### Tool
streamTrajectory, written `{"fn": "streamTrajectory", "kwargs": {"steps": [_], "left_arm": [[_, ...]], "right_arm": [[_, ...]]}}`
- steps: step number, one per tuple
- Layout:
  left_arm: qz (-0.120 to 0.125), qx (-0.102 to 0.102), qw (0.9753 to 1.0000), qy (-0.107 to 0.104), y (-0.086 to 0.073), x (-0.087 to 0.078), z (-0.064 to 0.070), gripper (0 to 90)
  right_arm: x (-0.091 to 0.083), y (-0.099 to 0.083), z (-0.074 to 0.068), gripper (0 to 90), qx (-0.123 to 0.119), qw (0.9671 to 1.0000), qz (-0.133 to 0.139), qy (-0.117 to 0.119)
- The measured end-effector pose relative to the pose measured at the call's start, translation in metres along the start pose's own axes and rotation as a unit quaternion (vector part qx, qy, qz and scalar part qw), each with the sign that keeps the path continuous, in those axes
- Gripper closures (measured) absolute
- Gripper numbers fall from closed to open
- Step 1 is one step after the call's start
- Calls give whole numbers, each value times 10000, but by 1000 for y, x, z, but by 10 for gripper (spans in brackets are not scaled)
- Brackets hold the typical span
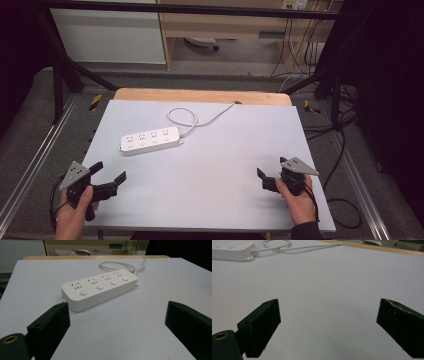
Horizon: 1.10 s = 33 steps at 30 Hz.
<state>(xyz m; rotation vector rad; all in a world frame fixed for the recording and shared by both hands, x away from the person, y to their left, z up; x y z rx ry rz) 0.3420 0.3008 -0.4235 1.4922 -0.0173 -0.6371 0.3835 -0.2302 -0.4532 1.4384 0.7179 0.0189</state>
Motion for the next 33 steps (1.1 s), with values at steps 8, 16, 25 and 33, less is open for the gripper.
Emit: {"fn": "streamTrajectory", "kwargs": {"steps": [8, 16, 25, 33], "left_arm": [[20, -34, 10000, -37, 0, -1, -3, 59], [56, -10, 9999, -100, 1, -2, -1, 57], [54, -103, 9999, -30, 13, 6, 3, 64], [-17, -125, 9999, -57, 34, 31, 7, 71]], "right_arm": [[2, 1, 1, 79, -26, 9999, 103, 94], [-2, 0, 1, 54, -13, 9998, 93, 169], [0, 1, -3, 57, -16, 9997, 127, 194], [1, 2, -7, 60, -73, 9995, 109, 272]]}}
Point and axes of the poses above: each handheld gripper's, and its own axes: x roughly forward along the jaws, y roughly out of its top, z roughly to its right, the point moved 4 cm from there along x, roughly forward along the jaws, and after that the axes turned 2 degrees about y, right-handed, at the moved point
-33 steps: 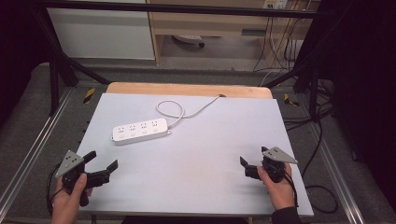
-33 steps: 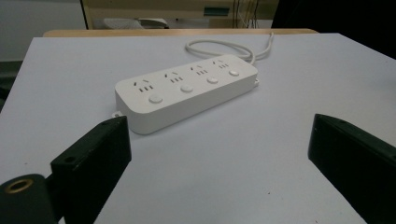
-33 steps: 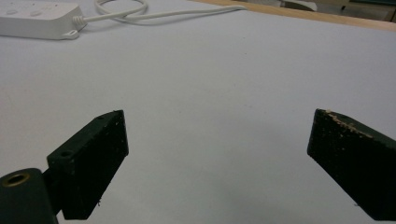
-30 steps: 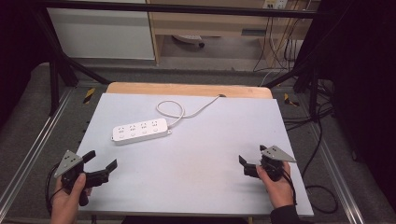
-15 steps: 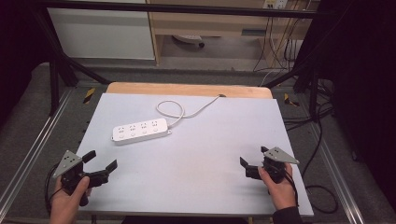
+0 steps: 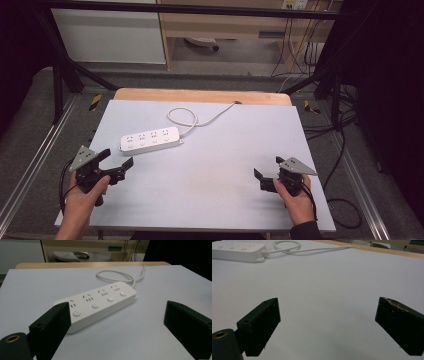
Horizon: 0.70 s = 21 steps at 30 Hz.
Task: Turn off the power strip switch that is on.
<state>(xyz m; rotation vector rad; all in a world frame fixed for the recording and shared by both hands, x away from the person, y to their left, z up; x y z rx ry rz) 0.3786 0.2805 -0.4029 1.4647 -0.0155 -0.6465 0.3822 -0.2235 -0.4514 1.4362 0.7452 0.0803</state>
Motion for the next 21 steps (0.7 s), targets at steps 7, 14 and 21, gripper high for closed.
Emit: {"fn": "streamTrajectory", "kwargs": {"steps": [7, 14, 21], "left_arm": [[25, -59, 10000, -19, 13, 16, -1, 73], [143, 58, 9998, -86, 30, 33, 2, 71], [133, 137, 9998, -89, 35, 54, 5, 74]], "right_arm": [[-3, -1, -1, 41, -45, 10000, -38, 70], [-1, -4, -2, 29, -48, 9999, -123, 70], [2, -3, -3, 26, 58, 9999, -102, -29]]}}
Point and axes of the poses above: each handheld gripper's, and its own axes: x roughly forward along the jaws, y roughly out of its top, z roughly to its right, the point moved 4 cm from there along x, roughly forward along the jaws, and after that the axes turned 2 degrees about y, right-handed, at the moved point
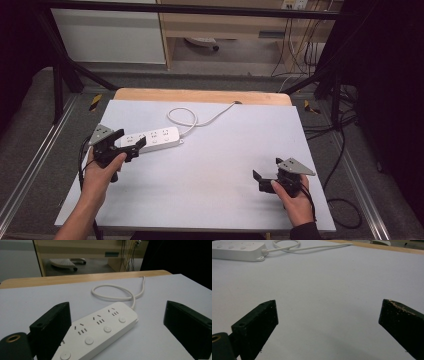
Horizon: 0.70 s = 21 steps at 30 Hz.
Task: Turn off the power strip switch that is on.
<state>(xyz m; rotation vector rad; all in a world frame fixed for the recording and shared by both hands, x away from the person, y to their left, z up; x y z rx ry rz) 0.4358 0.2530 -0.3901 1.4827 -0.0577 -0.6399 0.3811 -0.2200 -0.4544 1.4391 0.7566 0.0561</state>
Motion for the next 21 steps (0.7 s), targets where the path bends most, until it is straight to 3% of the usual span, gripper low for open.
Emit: {"fn": "streamTrajectory", "kwargs": {"steps": [5, 12, 21], "left_arm": [[-67, 41, 10000, 11, -1, 12, 2, 83], [-146, 167, 9998, -1, -6, 26, 12, 92], [-194, 158, 9997, 59, -5, 42, 8, 89]], "right_arm": [[2, 0, -3, 27, -56, 10000, -44, 42], [2, -2, 1, 30, 47, 9999, -103, 45], [1, -2, 4, 28, 60, 9999, -94, 21]]}}
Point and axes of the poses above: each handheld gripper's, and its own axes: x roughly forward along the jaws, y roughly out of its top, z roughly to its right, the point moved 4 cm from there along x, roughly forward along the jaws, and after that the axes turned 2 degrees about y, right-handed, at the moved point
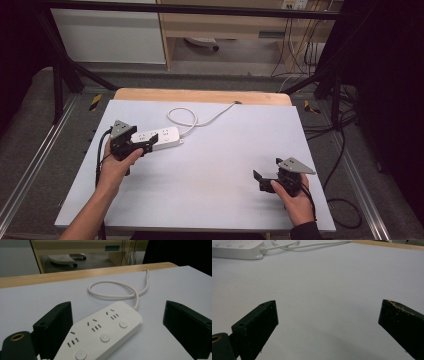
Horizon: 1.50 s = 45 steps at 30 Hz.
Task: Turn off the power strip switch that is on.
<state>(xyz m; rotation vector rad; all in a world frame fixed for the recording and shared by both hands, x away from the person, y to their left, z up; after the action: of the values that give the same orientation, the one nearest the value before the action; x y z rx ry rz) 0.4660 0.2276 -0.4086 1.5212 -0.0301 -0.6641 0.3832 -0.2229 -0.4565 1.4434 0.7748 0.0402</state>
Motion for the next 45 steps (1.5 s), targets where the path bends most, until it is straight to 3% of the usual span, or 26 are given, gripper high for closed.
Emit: {"fn": "streamTrajectory", "kwargs": {"steps": [12, 17, 22, 26, 30, 32, 36, 45], "left_arm": [[-171, -232, 9994, 199, -1, 13, -14, 154], [-185, -257, 9993, 199, -2, 14, -17, 284], [-216, -271, 9993, 148, -3, 14, -19, 503], [-323, -306, 9990, 24, -5, 16, -20, 603], [-340, -258, 9991, -21, -6, 17, -19, 685], [-324, -342, 9989, -80, -6, 18, -18, 713], [-336, -292, 9990, -23, -7, 19, -18, 805], [-486, -169, 9987, -38, -14, 28, -19, 888]], "right_arm": [[-1, 0, 3, 28, 39, 10000, 8, -19], [-1, 0, 2, 28, 44, 10000, -16, -11], [-1, -1, 3, 27, 56, 10000, -29, -11], [-2, -1, 4, 27, 43, 10000, -64, -12], [-2, -1, 5, 26, 42, 10000, -80, -15], [-2, -1, 4, 26, 48, 9999, -103, -2], [-3, 0, 4, 25, 75, 9999, -123, 25], [-4, 1, 5, 24, 109, 9999, -119, 16]]}}
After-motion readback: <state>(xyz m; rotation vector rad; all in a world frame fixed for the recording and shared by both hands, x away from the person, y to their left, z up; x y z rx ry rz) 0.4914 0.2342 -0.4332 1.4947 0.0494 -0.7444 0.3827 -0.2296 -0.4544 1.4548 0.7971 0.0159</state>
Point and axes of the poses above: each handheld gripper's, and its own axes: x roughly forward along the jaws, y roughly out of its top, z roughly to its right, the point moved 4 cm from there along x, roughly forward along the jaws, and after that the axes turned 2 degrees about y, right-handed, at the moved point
